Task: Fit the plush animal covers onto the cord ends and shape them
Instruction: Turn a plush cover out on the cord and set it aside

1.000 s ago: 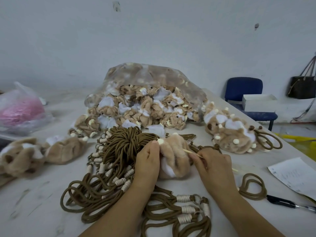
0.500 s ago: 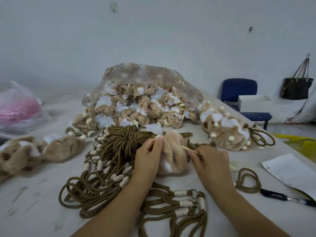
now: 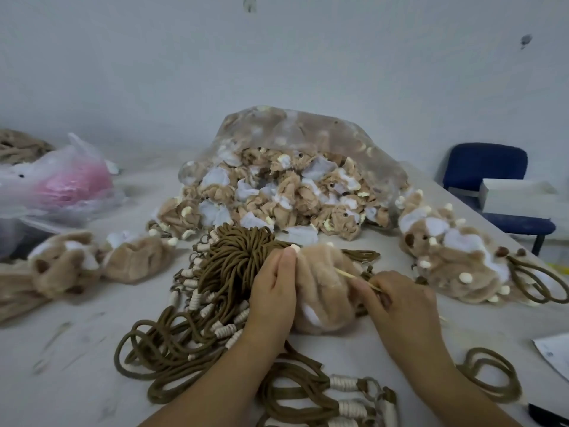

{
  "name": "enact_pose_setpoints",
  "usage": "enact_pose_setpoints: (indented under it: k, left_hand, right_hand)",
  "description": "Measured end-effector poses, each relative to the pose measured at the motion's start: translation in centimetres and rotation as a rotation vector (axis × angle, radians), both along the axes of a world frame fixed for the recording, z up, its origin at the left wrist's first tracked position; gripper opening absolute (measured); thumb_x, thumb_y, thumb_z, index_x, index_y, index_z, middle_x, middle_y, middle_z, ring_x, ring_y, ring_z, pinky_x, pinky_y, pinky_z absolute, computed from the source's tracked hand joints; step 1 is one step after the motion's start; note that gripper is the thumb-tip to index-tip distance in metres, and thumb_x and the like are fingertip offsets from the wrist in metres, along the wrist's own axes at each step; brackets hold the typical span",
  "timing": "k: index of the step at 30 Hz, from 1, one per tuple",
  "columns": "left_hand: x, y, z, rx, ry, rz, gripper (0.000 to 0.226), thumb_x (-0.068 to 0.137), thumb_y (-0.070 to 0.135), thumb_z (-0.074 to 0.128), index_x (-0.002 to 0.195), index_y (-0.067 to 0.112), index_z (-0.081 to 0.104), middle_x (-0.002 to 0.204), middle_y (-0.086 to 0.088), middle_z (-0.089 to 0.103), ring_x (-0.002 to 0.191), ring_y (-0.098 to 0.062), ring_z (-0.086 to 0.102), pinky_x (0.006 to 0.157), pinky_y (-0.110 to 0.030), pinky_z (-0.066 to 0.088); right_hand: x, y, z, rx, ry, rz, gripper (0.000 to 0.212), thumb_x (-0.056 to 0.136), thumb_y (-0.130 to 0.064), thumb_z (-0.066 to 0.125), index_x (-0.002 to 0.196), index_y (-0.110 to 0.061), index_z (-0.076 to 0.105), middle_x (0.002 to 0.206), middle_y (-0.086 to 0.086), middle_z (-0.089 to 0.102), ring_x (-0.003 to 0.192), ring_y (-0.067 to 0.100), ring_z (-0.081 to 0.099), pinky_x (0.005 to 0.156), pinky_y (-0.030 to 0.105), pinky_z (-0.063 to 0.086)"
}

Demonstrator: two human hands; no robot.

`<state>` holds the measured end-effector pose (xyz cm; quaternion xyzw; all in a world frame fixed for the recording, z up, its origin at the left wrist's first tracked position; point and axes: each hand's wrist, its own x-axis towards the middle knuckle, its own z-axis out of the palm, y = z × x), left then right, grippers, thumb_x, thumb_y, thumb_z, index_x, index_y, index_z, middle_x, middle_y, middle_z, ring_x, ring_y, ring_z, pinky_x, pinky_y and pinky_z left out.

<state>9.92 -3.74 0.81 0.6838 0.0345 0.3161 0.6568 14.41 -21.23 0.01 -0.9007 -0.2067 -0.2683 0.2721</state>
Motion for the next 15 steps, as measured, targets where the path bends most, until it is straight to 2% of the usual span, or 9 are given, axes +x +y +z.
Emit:
enact_pose_setpoints:
  k: [3,5,8,10,12,15]
  left_hand:
    - [-0.2,-0.4,0.3,0.019,-0.009,0.022,0.036,0.104,0.022,0.038,0.073,0.008,0.050,0.065,0.006,0.047,0.064,-0.007,0.045,0.062,-0.021,0.041]
    - [-0.2,-0.6,0.5,0.009,-0.005,0.037,0.036,0.104,0.023,0.037,0.072,0.014,0.050,0.063,0.012,0.048,0.062,-0.004,0.046,0.060,-0.017,0.042]
    - [0.0,-0.8,0.7,-0.022,0.014,0.022,0.034,0.104,0.023,0.037,0.078,0.018,0.058,0.068,0.014,0.061,0.067,0.002,0.057,0.064,-0.010,0.044]
    - [0.4,-0.9,0.7,-0.061,0.024,-0.004,0.033,0.105,0.024,0.037,0.085,0.027,0.063,0.080,0.022,0.069,0.078,0.009,0.062,0.069,-0.005,0.044]
    - [0.7,-1.1,0.2,-0.068,0.038,-0.014,0.034,0.105,0.025,0.036,0.088,0.030,0.065,0.086,0.022,0.070,0.085,0.008,0.064,0.073,-0.006,0.046]
    - [0.9,-1.7,-0.7,-0.049,0.092,-0.035,0.036,0.105,0.019,0.037,0.079,0.029,0.062,0.075,0.012,0.069,0.080,-0.004,0.065,0.073,-0.017,0.049]
  right_hand:
    - [-0.1,0.1,0.0,0.049,0.036,0.039,0.040,0.087,-0.056,0.039,0.057,-0.030,0.035,0.055,-0.006,0.039,0.055,0.006,0.041,0.062,0.033,0.018]
    - [0.0,0.0,0.2,0.064,0.038,0.073,0.041,0.086,-0.057,0.038,0.056,-0.029,0.038,0.055,-0.006,0.040,0.057,0.004,0.043,0.063,0.034,0.017]
    - [0.5,-0.1,0.8,0.081,0.054,0.105,0.047,0.084,-0.059,0.038,0.056,-0.023,0.045,0.055,-0.004,0.043,0.058,0.005,0.045,0.065,0.034,0.021]
    - [0.8,0.0,0.9,0.107,0.064,0.116,0.050,0.084,-0.060,0.037,0.056,-0.019,0.046,0.055,-0.002,0.044,0.057,0.009,0.046,0.065,0.035,0.026]
    - [0.5,0.3,0.6,0.152,0.095,0.125,0.052,0.083,-0.061,0.035,0.057,-0.017,0.045,0.056,-0.001,0.044,0.058,0.014,0.047,0.066,0.035,0.032]
    - [0.0,0.8,0.1,0.188,0.123,0.151,0.052,0.086,-0.062,0.035,0.058,-0.019,0.042,0.057,0.000,0.045,0.059,0.020,0.047,0.064,0.044,0.039]
